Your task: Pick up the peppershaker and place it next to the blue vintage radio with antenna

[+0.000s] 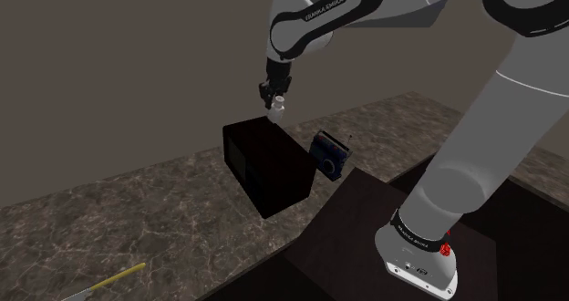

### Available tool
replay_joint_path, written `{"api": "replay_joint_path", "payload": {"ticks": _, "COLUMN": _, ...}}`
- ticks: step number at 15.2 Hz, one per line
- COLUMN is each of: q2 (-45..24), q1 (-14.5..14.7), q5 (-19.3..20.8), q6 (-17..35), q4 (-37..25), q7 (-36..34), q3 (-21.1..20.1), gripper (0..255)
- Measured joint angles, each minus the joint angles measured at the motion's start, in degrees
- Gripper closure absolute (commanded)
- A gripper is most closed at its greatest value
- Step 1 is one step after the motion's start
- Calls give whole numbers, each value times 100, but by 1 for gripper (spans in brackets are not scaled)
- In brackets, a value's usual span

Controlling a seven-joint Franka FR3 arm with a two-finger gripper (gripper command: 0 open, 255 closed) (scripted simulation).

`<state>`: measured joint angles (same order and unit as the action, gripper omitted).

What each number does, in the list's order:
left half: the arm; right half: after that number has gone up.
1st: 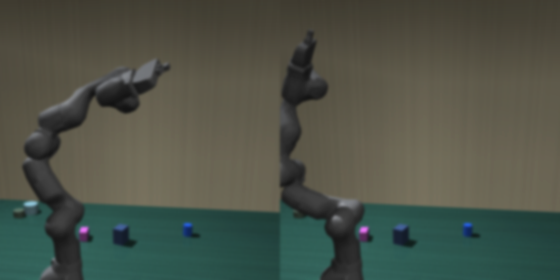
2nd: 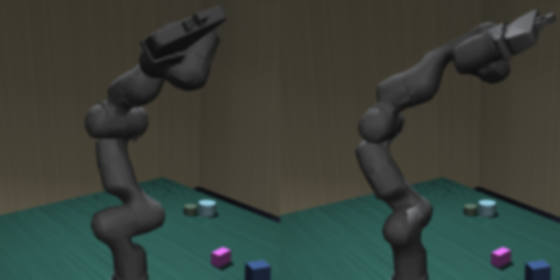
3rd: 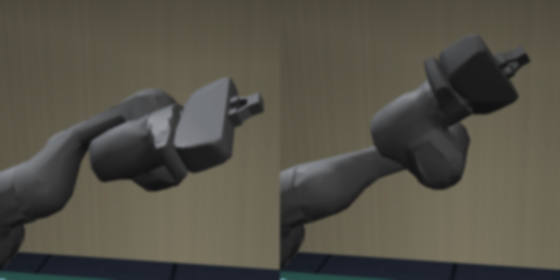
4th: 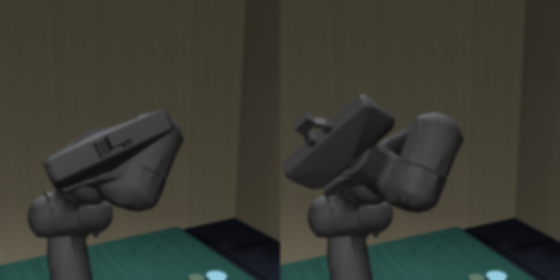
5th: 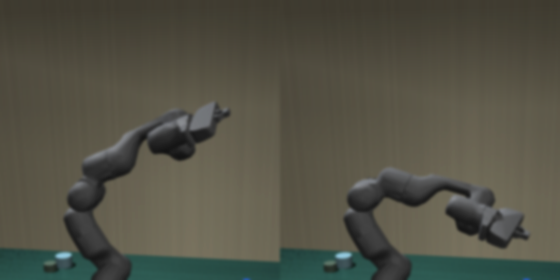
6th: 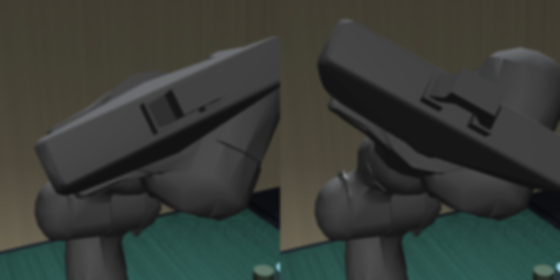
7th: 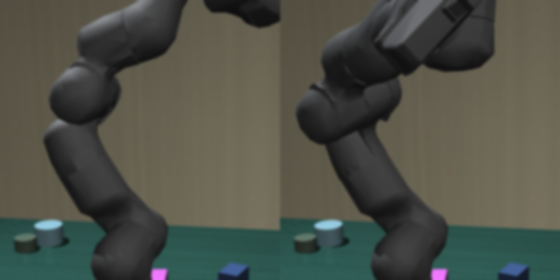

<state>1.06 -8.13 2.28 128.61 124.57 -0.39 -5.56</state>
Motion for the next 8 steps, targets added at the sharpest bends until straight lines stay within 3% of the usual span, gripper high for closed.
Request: {"api": "replay_joint_path", "payload": {"ticks": 8, "q2": -341, "q1": -534, "q5": -116, "q6": -65, "q4": -432, "q7": 1138, "q3": 534, "gripper": 255}}
